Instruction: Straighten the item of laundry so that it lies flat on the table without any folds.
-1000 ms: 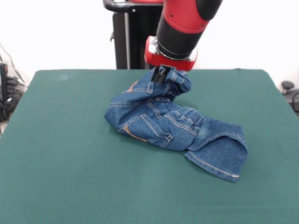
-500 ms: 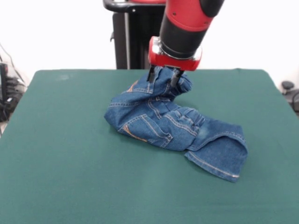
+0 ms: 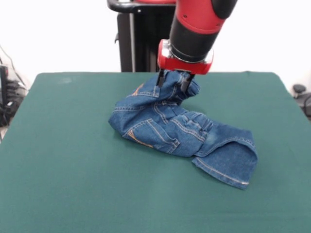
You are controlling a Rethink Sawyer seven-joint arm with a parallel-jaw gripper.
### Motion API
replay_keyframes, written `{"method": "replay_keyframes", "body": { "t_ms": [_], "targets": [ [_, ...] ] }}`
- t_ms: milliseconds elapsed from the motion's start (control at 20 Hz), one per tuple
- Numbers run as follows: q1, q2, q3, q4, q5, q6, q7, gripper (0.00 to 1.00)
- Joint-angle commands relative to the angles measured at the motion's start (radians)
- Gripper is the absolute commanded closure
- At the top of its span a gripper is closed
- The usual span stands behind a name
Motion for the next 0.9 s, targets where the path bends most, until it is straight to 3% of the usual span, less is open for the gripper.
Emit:
{"method": "replay_keyframes", "body": {
  "t_ms": [50,300,500,900],
  "targets": [
    [0.039,0.034,0.086,0.081,-0.072,0.017,0.029,0.00],
    [0.053,0.064,0.065,0.058,-0.105,0.005,0.056,0.00],
    [0.068,0.120,0.041,-0.032,-0.149,0.032,0.086,0.00],
    [0.053,0.160,0.060,-0.065,-0.170,0.005,0.093,0.00]
  ]
}}
